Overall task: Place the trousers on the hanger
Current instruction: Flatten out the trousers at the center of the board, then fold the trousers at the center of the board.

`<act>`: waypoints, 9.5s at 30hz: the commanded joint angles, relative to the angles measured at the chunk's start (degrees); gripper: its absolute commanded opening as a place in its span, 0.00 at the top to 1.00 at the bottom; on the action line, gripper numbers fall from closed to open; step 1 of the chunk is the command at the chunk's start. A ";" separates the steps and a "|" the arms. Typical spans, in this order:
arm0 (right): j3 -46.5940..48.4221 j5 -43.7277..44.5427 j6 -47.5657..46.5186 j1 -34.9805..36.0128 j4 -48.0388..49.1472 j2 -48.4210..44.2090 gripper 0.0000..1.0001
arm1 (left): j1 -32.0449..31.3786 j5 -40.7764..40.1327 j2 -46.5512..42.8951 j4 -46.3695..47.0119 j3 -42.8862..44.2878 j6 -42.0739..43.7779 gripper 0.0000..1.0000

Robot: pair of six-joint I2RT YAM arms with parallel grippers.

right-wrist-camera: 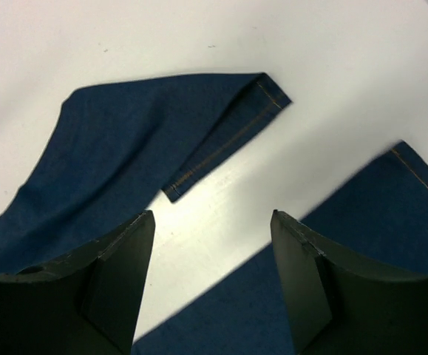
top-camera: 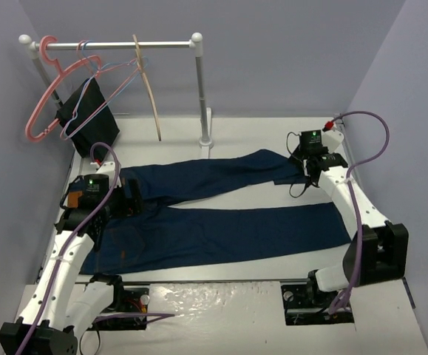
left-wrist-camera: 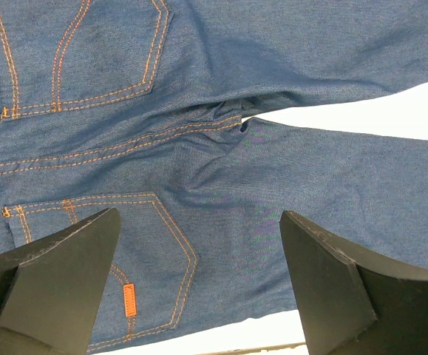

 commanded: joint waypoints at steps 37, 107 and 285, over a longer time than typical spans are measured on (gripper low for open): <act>23.25 -47.29 -46.40 -14.17 12.00 39.83 0.53 | -0.23 -0.96 2.18 1.62 0.98 0.81 0.13; -13.59 -0.91 2.93 23.96 16.75 17.43 0.51 | 0.26 -0.54 2.49 1.73 1.14 0.50 0.13; -30.65 -14.93 -0.13 -2.81 3.78 -11.43 0.09 | -4.08 -25.94 5.69 -12.47 -7.10 -42.44 1.00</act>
